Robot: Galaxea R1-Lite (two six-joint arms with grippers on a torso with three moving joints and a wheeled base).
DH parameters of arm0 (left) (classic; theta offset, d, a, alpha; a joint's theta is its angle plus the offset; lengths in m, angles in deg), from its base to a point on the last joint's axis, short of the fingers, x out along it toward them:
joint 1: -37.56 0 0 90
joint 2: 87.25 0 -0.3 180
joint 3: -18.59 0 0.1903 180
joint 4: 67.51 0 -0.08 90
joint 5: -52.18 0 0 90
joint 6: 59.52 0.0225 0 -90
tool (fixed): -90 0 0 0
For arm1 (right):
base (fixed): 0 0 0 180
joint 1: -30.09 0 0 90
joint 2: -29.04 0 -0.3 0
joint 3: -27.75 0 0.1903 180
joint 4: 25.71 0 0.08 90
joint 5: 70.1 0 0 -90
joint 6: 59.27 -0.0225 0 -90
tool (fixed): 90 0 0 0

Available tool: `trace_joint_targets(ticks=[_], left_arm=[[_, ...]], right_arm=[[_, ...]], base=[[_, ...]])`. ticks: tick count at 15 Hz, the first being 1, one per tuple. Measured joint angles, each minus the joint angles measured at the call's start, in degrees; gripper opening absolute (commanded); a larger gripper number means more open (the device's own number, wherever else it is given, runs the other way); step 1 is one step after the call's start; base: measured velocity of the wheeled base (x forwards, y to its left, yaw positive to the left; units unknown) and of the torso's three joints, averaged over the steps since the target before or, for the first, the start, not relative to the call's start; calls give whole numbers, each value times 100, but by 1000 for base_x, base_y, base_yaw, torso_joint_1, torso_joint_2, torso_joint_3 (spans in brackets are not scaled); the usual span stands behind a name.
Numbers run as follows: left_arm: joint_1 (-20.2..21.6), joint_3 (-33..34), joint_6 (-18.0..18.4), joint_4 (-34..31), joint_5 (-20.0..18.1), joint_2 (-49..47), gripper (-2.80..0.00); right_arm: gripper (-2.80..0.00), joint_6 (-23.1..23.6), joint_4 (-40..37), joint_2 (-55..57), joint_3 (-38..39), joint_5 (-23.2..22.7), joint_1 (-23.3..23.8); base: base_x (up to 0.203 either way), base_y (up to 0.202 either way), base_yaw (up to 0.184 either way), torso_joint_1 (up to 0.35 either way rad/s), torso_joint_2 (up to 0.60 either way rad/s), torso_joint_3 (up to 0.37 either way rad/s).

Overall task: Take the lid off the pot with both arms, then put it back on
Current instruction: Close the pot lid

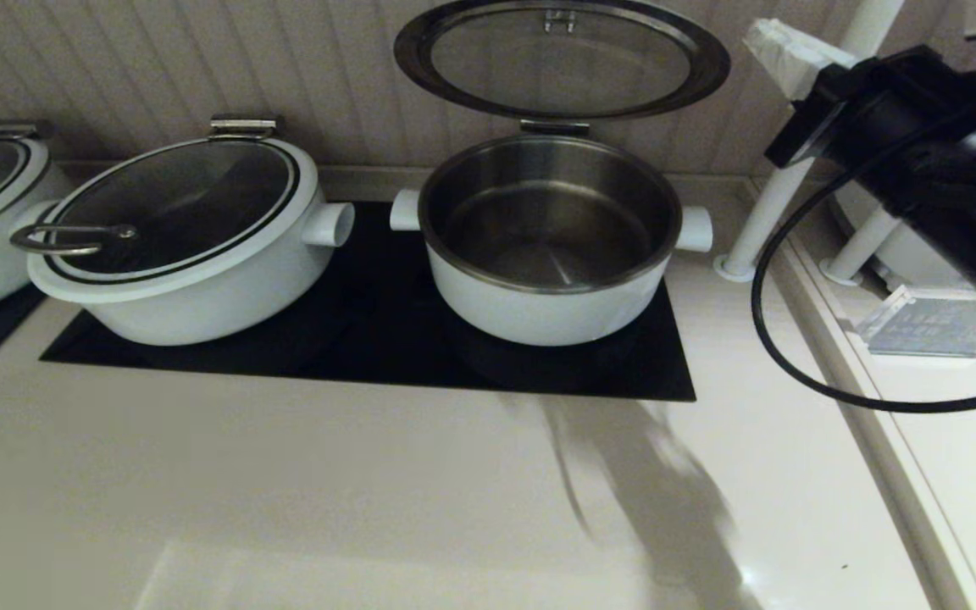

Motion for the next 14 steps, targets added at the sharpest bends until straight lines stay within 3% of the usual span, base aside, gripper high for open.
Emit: trace_joint_targets(ticks=[9, 14], left_arm=[[0, 0, 2, 4, 0, 2, -280], [0, 0, 2, 2, 0, 2, -280]], right_arm=[[-280, -140, 4, 424, -947, -190, 242], [-280, -124, -44, 891, -1505, -928, 626]], base=[[0, 0, 0, 0, 0, 0], [0, 0, 0, 0, 0, 0]])
